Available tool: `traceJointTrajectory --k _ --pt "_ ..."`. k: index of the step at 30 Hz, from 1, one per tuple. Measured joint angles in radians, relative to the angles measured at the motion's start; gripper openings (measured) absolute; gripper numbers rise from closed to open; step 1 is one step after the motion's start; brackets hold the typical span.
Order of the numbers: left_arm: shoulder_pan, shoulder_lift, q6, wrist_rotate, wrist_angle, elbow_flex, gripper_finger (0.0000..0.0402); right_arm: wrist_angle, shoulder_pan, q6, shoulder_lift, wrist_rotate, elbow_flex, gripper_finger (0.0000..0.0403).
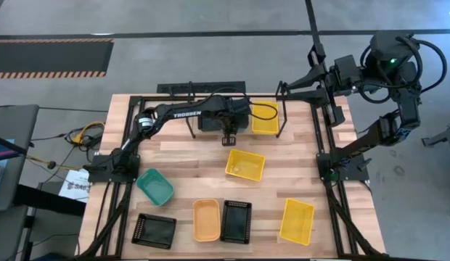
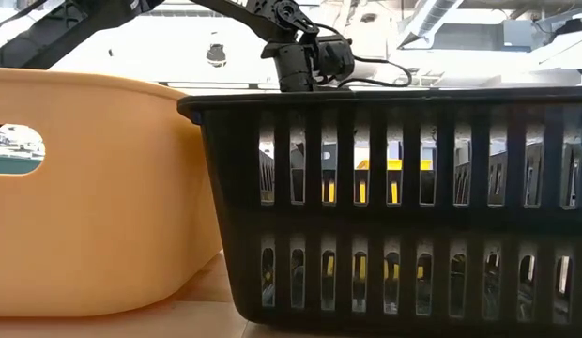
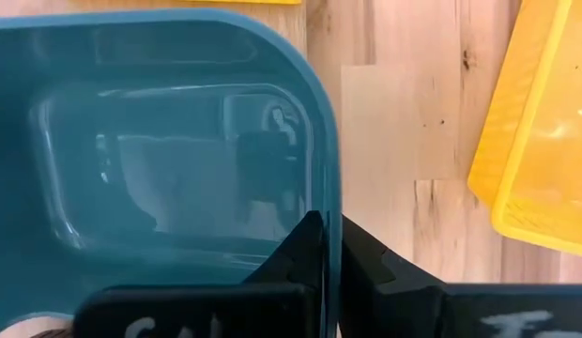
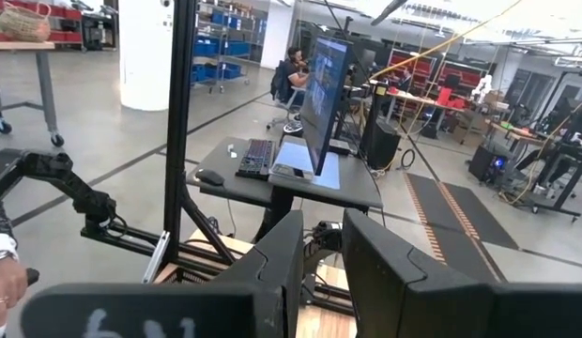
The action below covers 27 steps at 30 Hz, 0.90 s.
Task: Stack baskets on shelf by color
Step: Put the blue bin on the shelf, then stack the right black bin on the black bin
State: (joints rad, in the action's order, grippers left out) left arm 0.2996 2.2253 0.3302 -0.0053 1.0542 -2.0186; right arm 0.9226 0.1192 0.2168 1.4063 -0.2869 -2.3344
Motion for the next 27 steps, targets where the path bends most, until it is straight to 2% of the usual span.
traceJointTrajectory --k 7,11,18,22,27 --pt "-0.001 0.000 -0.002 0.013 -0.001 0.000 0.0009 0.000 0.000 0.001 0.000 0.000 0.000 0.0101" --pt "-0.001 0.000 -0.002 0.022 0.001 -0.001 0.0047 0.000 0.000 0.001 0.000 -0.001 0.000 0.0101" --pt "-0.001 0.000 -0.046 -0.025 0.000 -0.009 0.0116 0.000 0.000 0.001 0.000 -0.003 0.000 0.0101" --pt "0.005 -0.001 -0.092 -0.014 0.055 -0.088 0.0134 0.003 0.000 0.003 0.000 -0.003 0.000 0.0101" --pt "0.009 -0.008 -0.155 0.028 0.263 -0.307 0.0139 0.045 0.000 0.001 0.000 -0.003 0.000 0.0101"
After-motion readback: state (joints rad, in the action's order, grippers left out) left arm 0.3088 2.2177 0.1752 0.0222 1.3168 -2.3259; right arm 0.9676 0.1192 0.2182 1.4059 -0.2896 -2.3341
